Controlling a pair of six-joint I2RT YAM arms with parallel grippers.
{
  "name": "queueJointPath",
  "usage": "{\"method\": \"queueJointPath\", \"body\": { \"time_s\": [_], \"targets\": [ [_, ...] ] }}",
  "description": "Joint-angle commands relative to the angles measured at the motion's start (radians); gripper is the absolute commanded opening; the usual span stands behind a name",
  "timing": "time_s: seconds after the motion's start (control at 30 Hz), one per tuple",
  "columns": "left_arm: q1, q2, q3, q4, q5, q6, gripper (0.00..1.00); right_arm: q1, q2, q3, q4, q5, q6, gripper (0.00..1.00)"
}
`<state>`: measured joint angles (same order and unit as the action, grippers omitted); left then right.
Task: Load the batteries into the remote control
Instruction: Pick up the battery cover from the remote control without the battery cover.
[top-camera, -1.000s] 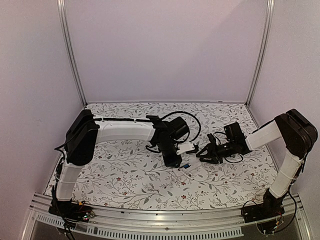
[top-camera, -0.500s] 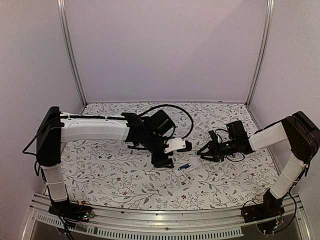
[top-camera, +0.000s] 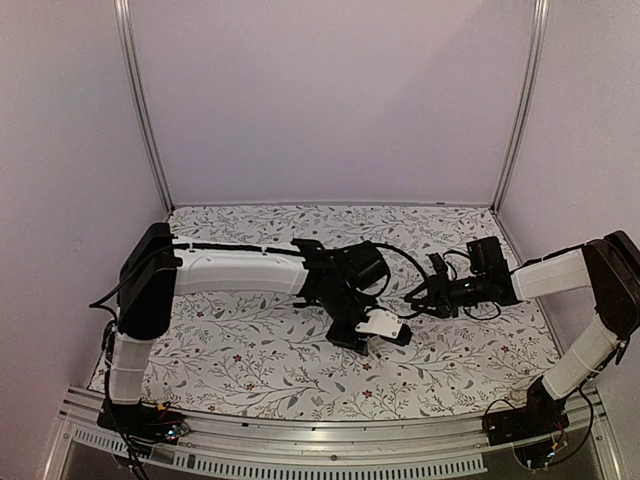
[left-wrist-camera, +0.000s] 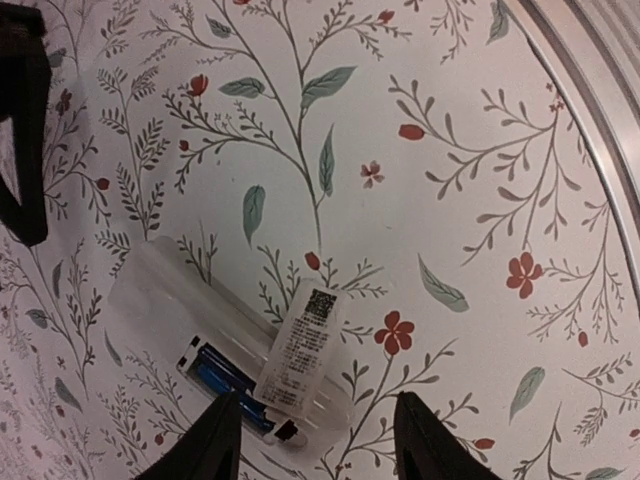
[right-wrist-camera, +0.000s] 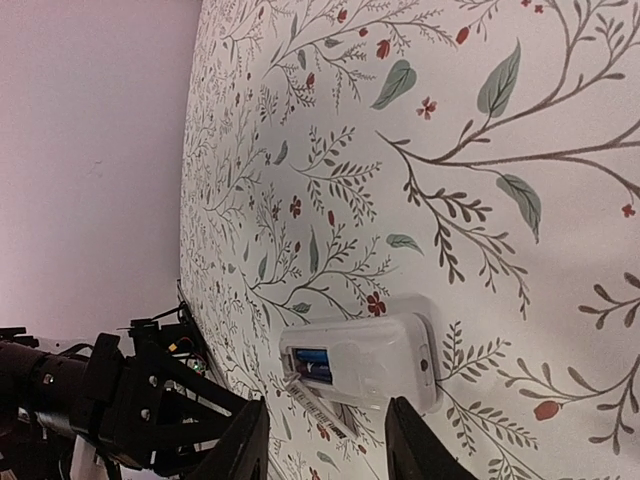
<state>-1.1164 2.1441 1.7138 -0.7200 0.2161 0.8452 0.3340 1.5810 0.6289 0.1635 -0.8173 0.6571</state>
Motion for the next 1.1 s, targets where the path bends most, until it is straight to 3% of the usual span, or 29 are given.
{"method": "queueJointPath", "body": {
  "time_s": [0.0, 0.43, 0.97, 1.07],
  "targets": [
    [-0.010, 0.044, 0.055, -0.070, -0.021, 0.095, 0.52, -0.003, -0.012, -0.014, -0.022, -0.019, -0.020, 0.40],
    [0.002, 0.128, 0.159, -0.131, -0.053, 0.146, 0.50, -0.003, -0.003, -0.013, -0.021, -0.022, -0.018, 0.40],
    [0.018, 0.174, 0.171, -0.120, -0.091, 0.140, 0.45, -0.003, 0.011, -0.011, -0.020, -0.023, -0.016, 0.40],
    [0.018, 0.176, 0.169, -0.120, -0.101, 0.144, 0.39, -0.003, 0.011, -0.011, -0.020, -0.022, -0.017, 0.40]
  ]
}}
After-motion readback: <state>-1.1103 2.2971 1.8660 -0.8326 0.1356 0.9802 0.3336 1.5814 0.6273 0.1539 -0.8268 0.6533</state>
